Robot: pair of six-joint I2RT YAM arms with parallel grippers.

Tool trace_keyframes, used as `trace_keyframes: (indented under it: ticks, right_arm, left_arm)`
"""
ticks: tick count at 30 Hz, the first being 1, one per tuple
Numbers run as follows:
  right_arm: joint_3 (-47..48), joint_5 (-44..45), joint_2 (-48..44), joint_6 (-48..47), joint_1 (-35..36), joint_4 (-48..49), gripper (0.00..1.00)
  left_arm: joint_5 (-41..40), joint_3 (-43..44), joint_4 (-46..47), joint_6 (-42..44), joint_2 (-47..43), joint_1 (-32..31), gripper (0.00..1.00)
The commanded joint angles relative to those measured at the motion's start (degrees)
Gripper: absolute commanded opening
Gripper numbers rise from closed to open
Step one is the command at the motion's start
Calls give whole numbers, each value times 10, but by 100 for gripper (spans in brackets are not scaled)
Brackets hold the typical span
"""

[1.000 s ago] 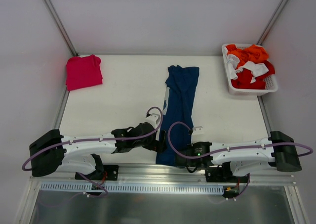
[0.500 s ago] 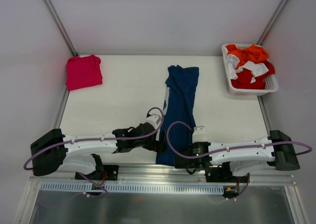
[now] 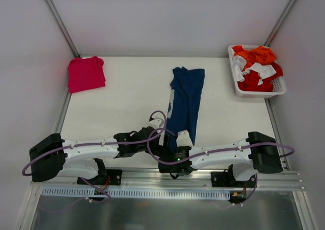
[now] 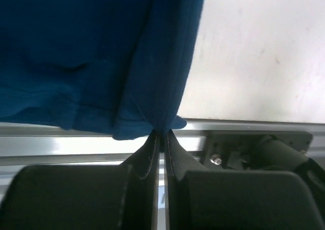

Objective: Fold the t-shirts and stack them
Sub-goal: Rotate the tshirt 90 degrees

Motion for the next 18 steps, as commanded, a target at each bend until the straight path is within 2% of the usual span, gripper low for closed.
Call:
trace_keyframes:
  ticks: [1,13,18]
  right_arm:
    - [25,-8,14,-44,3,55,0]
    - [72,-36,121,-115,2,148,1]
    - [75,-35,120,-135,4,190,12]
  left_arm:
    - [-8,-6,-15,-6,-20,-3,98]
    - [-9,-9,-23,-5,-24,-3,99]
    - [-8,-8,-24,-6,-11,-3,99]
